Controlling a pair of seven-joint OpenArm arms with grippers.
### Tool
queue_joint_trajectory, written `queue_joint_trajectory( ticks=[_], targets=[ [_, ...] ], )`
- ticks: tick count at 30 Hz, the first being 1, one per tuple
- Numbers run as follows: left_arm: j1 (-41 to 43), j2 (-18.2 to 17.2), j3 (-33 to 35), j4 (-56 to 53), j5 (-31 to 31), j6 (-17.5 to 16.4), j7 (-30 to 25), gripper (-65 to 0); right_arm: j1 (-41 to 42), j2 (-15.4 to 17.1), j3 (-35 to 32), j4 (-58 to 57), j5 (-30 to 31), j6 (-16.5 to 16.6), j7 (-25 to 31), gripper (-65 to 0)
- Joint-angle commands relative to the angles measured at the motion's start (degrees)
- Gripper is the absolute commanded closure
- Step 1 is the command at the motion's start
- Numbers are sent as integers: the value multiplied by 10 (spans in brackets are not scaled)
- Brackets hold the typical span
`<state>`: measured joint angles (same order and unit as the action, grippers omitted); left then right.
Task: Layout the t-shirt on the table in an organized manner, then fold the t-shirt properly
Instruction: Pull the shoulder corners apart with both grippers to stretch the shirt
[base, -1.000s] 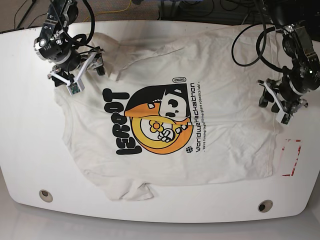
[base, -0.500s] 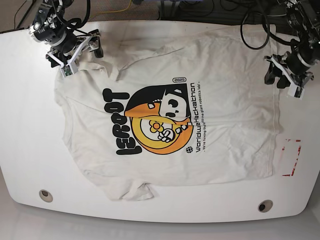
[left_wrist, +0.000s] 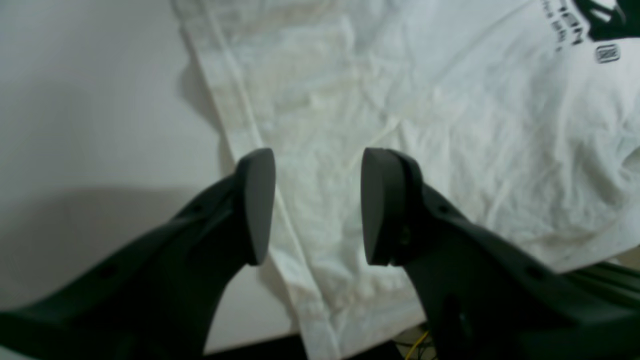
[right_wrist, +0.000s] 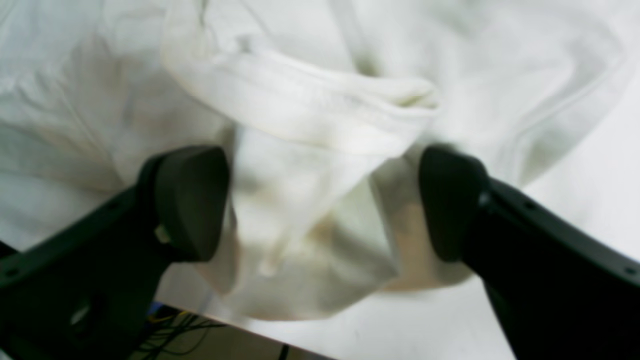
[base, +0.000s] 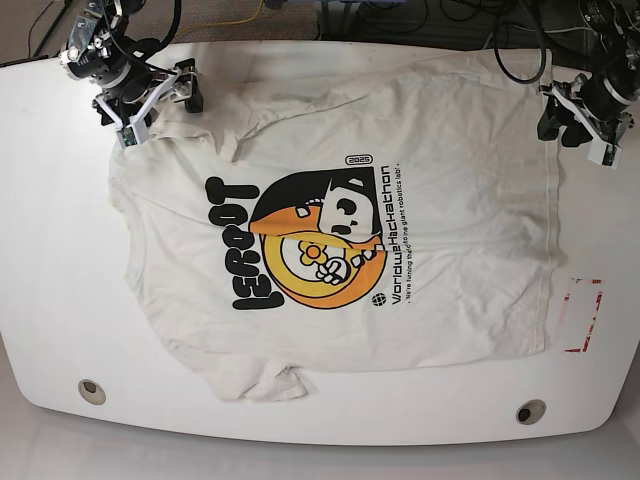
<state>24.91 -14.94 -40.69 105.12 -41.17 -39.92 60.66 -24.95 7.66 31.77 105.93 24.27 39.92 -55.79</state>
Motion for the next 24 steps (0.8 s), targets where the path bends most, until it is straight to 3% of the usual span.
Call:
queue_joint_trajectory(
  ticks=[1, 6, 14, 18, 24],
  targets=[
    [3, -9, -5, 10, -9, -1, -9, -267, 0, 20, 2, 3, 9, 1, 12, -574],
    [12, -9, -5, 10, -9, -1, -9, -265, 0, 19, 4, 7, 9, 1, 13, -530],
    [14, -8, -1, 10, -8, -1, -9, -265, 1, 19, 3, 7, 10, 1, 13, -146],
    [35, -8, -1, 10, -10, -1, -9, -265, 1, 19, 3, 8, 10, 1, 13, -5],
    [60, -7, -6, 10, -41, -1, -9, -267, 0, 20, 4, 30, 10, 1, 12, -25]
  ],
)
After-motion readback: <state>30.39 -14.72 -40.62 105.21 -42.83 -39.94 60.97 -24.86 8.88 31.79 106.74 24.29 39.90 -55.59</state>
